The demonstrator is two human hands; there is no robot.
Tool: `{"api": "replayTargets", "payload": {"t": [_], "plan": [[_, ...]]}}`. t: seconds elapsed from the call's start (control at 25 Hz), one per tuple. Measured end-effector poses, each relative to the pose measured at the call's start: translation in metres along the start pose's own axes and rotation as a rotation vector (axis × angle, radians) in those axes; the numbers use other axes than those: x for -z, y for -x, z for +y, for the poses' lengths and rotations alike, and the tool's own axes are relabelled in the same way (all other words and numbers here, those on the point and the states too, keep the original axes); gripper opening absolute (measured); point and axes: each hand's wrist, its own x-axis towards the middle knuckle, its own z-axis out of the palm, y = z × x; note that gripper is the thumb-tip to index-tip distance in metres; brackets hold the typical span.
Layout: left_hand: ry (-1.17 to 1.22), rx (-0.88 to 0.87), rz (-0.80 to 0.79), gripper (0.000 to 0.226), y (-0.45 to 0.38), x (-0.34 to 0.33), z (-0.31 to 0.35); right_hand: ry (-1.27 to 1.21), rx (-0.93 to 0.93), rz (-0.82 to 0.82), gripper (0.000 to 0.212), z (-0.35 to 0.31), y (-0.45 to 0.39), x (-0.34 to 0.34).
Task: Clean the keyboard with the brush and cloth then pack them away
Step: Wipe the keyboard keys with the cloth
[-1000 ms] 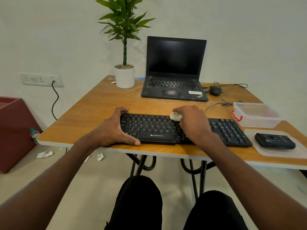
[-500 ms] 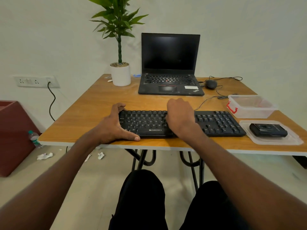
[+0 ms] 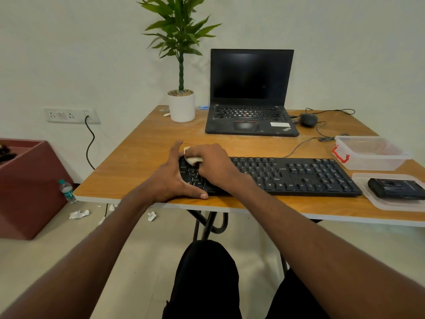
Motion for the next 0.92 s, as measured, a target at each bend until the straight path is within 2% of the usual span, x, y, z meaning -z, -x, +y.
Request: {"api": "replayTargets", "payload": {"t": [0.12,0.2,0.36,0.52,0.68,0.84,0.92], "plan": [[-0.003,-0.005,0.017,0.168,0.001,0.0,0.0,0.099,-0.098,0.077,0.041,0.01,-0.006,0.0],[-0.003,-0.006,0.026,0.167,0.001,0.001,0.001,0.004,-0.16,0.156,0.039,0.006,-0.01,-0.005],[-0.001,-0.022,0.028,0.168,-0.001,0.0,-0.002,0.103,-0.003,0.043,0.041,-0.004,-0.009,-0.011],[0.015,-0.029,0.044,0.163,-0.003,-0.001,-0.003,0.249,-0.13,0.097,0.028,0.018,-0.019,0.007],[-0.007,-0.03,0.046,0.16,-0.002,-0.002,-0.002,0.257,0.027,-0.028,0.04,0.023,0.001,0.008],[-0.021,-0.009,0.072,0.155,-0.005,-0.004,-0.005,0.351,-0.106,-0.029,0.044,0.051,0.005,0.038],[-0.018,-0.006,0.071,0.153,-0.006,-0.004,-0.004,0.336,-0.063,-0.047,0.05,0.049,0.012,0.043]]}}
